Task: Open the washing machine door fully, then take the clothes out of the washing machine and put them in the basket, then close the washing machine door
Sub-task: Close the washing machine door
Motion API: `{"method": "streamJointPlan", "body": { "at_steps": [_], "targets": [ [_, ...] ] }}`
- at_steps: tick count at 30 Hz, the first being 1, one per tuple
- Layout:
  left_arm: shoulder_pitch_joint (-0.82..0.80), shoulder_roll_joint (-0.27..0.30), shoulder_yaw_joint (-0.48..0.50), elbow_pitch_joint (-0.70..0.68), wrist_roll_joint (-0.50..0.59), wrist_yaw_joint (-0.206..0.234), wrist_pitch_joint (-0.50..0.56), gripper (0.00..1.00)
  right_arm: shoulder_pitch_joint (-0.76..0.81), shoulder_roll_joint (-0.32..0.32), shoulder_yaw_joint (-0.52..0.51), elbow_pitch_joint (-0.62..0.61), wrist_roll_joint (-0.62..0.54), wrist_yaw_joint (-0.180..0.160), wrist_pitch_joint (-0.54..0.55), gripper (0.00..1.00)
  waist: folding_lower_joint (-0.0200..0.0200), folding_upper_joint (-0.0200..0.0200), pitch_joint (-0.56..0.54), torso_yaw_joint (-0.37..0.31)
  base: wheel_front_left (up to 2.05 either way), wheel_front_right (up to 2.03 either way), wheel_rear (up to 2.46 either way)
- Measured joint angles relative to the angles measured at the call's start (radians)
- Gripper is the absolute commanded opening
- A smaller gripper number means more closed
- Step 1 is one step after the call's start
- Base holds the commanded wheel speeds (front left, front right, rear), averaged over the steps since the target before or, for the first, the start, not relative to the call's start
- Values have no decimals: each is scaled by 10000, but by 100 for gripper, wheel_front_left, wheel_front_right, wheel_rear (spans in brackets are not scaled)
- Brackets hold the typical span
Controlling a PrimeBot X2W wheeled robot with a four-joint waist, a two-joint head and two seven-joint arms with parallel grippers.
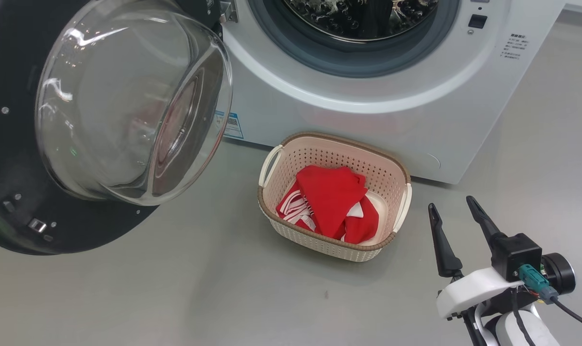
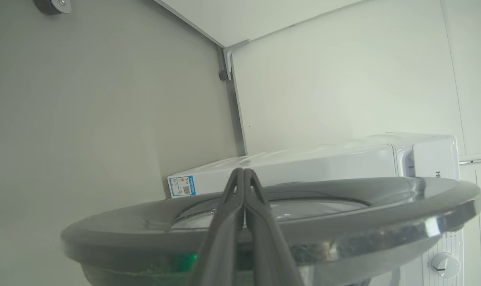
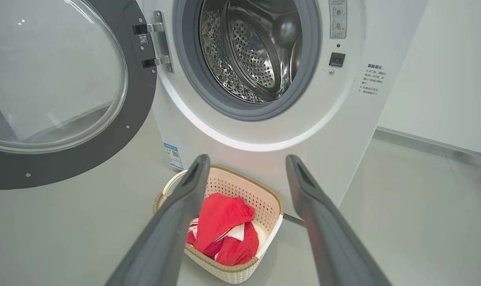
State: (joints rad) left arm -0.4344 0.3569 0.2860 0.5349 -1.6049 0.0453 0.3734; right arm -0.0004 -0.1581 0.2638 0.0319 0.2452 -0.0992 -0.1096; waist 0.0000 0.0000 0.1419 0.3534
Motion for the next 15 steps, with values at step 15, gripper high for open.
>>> {"method": "streamJointPlan", "body": {
  "at_steps": [15],
  "targets": [
    [68, -451, -688, -50, -113, -1214, 1269, 0, -106, -54, -25, 10, 0, 0, -4, 100, 0, 0, -37, 242, 0, 0, 0]
  ]
}}
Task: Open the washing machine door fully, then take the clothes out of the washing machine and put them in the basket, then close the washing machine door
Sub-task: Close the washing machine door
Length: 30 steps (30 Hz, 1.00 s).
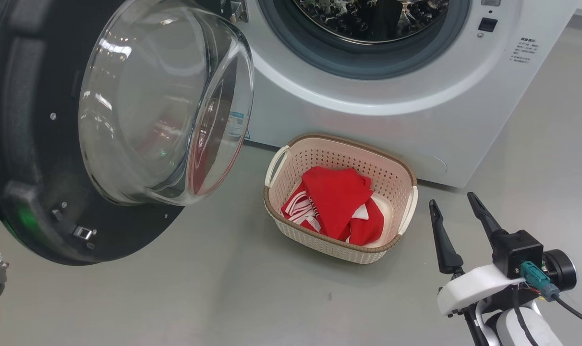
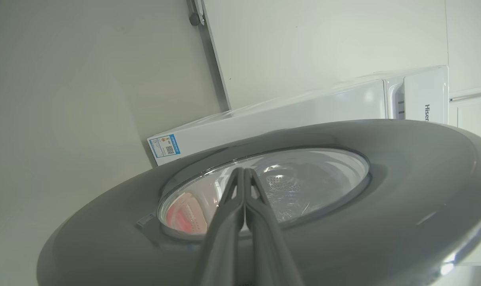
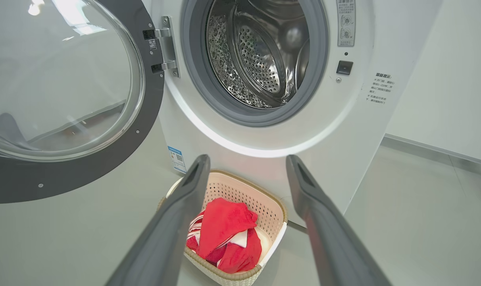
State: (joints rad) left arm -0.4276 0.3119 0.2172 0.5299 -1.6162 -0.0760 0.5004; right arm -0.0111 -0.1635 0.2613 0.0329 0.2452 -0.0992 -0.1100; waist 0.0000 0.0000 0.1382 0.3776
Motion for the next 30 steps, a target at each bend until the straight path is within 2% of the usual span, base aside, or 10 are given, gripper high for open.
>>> {"method": "streamJointPlan", "body": {
  "at_steps": [13, 20, 30],
  "targets": [
    [778, -343, -654, -951, -506, -347, 1515, 0, 1, 150, -17, 50, 69, -2, -73, 100, 0, 0, -114, -160, 0, 0, 0],
    [1246, -366, -872, -1632, -642, -362, 2094, 0, 1, 297, 59, 61, 81, -2, -121, 100, 0, 0, -86, -416, 0, 0, 0],
    [1740, -844, -1285, -2725, -1003, -435, 2711, 0, -4, 395, 105, 71, 86, -2, -268, 100, 0, 0, 87, -892, 0, 0, 0]
  ]
}}
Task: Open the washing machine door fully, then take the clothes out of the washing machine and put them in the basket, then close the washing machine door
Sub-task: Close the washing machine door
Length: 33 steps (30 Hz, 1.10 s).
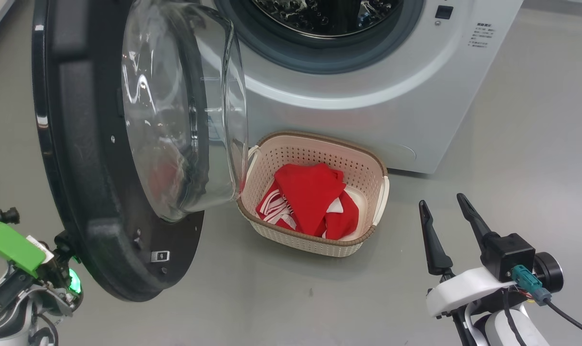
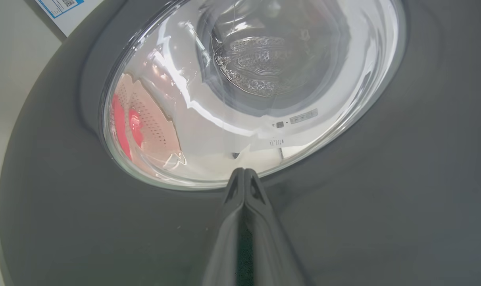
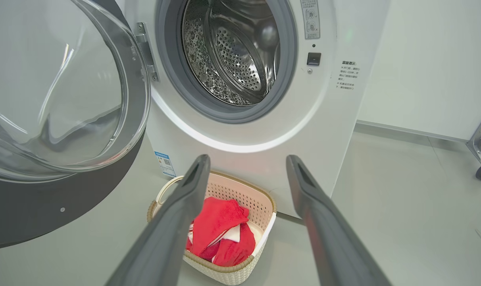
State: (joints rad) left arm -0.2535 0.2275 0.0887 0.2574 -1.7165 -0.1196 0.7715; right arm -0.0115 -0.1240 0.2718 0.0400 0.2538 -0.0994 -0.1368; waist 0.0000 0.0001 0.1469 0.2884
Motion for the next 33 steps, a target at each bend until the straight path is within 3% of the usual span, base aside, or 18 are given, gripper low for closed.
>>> {"method": "streamJointPlan", "body": {
  "at_steps": [21, 33],
  "targets": [
    [420, -775, -872, -1682, 23, -2, 401, 0, -272, 272, 303, 213, 29, 6, -244, 100, 0, 0, 370, -1471, 0, 0, 0],
    [306, -888, -899, -1908, 125, -4, 341, 0, -550, 458, 614, 282, 104, 94, -449, 100, 0, 0, 779, -2872, 0, 0, 0]
  ]
}}
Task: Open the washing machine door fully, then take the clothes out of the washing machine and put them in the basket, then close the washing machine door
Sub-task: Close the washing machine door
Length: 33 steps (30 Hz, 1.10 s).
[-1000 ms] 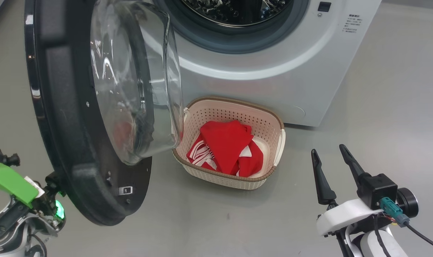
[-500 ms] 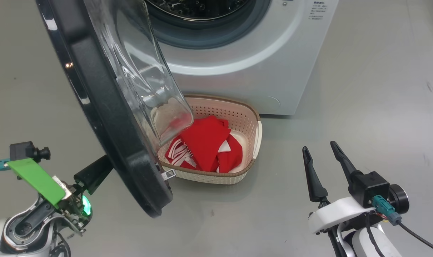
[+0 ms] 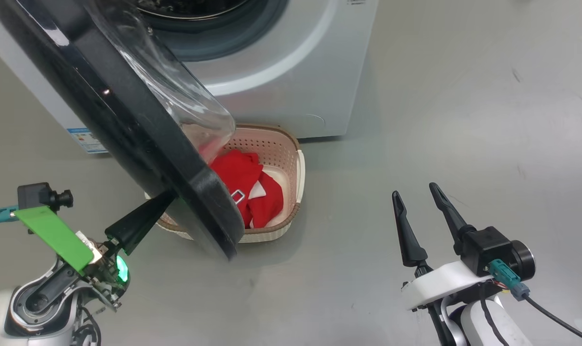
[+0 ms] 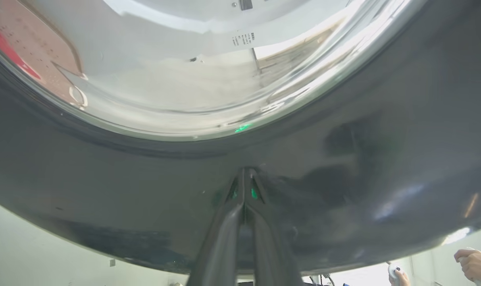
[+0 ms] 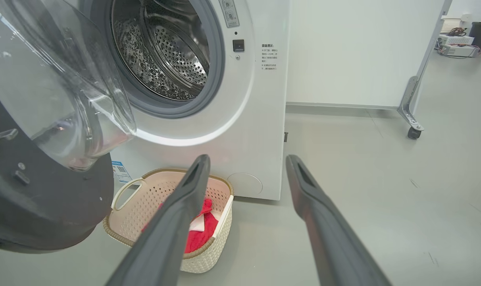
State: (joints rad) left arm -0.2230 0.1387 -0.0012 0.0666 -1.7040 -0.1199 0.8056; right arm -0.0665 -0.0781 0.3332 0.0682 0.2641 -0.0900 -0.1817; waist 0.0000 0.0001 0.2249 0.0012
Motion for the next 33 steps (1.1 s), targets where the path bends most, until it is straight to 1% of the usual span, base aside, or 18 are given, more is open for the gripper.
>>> {"method": "streamJointPlan", "body": {
  "at_steps": [16, 18, 26, 33],
  "targets": [
    [-1002, 10, 242, 238, 456, 21, -594, 0, -434, 163, 77, 192, 426, 0, -351, 100, 0, 0, 886, -2099, 0, 0, 0],
    [-1253, 2, 217, 282, 529, 88, -606, 0, -528, 165, 40, 192, 435, -2, -374, 100, 0, 0, 1033, -2306, 0, 0, 0],
    [-2075, 0, 186, 566, 731, 196, -940, 0, -773, 192, 12, 188, 514, -2, -451, 100, 0, 0, 1636, -2782, 0, 0, 0],
    [-3181, -6, 543, 911, 1076, 217, -1498, 0, -969, 221, -29, 203, 527, -6, -541, 100, 1, 0, 2174, -3057, 0, 0, 0]
  ]
}}
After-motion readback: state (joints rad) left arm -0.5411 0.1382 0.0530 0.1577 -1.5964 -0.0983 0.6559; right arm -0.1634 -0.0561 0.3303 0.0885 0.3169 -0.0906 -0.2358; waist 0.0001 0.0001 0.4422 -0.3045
